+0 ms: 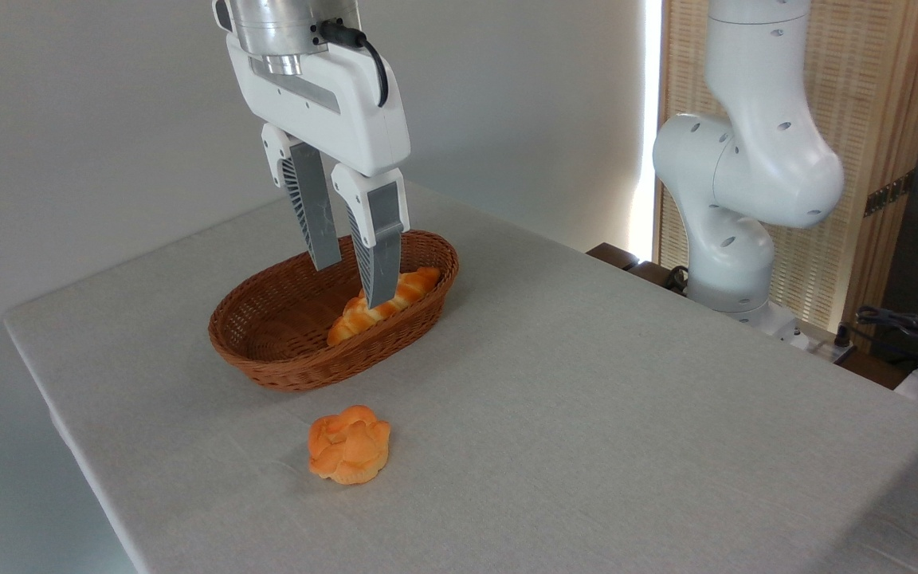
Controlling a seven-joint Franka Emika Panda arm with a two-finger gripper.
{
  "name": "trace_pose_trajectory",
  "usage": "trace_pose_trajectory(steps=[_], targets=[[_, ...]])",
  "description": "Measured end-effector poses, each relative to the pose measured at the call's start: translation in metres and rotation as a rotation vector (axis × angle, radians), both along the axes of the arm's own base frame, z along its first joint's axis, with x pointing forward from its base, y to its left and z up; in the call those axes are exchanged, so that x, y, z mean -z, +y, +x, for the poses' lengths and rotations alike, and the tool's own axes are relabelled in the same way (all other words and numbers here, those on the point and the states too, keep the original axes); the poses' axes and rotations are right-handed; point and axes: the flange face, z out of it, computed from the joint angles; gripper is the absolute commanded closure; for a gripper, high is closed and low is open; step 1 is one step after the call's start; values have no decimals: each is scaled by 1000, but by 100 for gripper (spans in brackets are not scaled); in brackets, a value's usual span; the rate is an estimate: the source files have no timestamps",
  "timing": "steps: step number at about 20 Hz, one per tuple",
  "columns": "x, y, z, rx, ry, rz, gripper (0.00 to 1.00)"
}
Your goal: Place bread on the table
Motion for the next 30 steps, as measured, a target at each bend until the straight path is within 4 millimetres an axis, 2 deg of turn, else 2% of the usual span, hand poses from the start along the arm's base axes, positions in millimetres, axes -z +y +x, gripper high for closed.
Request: trace_pose_trajectory(steps=[11, 14, 18, 22, 26, 29, 30], targets=[[2, 0, 0, 0, 7, 0, 0], [5, -8, -1, -3, 15, -25, 0], [18, -41, -13, 9, 47, -68, 0], [40, -81, -39, 69, 37, -66, 0], [67, -134, -70, 161, 12, -45, 0], [100, -184, -95, 253, -7, -26, 0], [108, -191, -99, 268, -11, -23, 0]])
